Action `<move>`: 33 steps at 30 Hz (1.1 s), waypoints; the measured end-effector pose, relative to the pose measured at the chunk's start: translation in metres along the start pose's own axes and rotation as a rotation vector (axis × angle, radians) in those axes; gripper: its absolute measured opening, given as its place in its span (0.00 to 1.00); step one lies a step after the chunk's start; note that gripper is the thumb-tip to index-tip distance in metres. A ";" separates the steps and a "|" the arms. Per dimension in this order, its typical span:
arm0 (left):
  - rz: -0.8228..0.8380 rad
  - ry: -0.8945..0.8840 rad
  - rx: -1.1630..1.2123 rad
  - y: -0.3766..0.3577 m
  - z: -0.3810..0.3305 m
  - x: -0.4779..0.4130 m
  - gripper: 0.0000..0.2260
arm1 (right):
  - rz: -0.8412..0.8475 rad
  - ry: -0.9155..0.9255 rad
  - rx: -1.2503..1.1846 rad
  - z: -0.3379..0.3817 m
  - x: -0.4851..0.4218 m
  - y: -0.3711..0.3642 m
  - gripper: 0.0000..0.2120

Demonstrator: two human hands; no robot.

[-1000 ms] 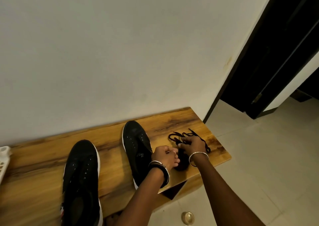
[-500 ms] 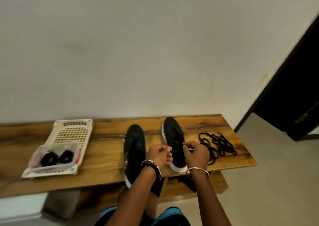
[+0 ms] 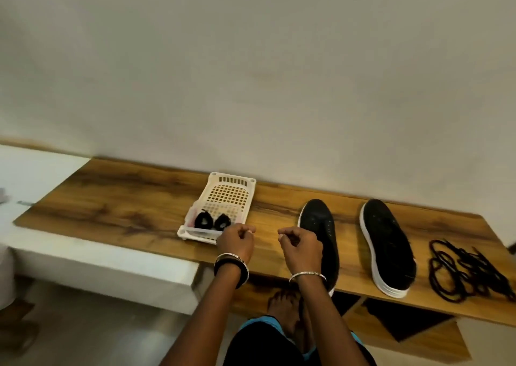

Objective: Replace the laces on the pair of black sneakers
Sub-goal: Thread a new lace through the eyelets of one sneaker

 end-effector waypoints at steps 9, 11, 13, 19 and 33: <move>-0.082 -0.129 -0.647 0.035 0.009 -0.092 0.11 | 0.126 0.061 0.029 -0.001 -0.033 -0.059 0.08; -0.024 -0.083 -0.755 0.032 0.013 -0.108 0.10 | 0.131 0.043 0.021 -0.007 -0.040 -0.067 0.09; 0.028 -0.042 -0.842 0.027 0.017 -0.121 0.08 | 0.144 0.012 0.000 -0.016 -0.046 -0.074 0.08; -0.018 0.012 -1.011 0.016 0.016 -0.136 0.06 | 0.206 0.006 -0.066 -0.016 -0.063 -0.087 0.08; -0.157 -0.111 -0.876 0.010 -0.003 -0.113 0.08 | 0.169 -0.023 -0.258 -0.005 -0.060 -0.052 0.11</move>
Point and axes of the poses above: each hand's wrist, its own x-axis away from the middle knuckle, its own y-axis out of the back of the hand, z = x × y, the point moved 1 cm from there along -x, towards the middle knuckle, and after that the axes turned 6 degrees about x, right-handed, at the moved point
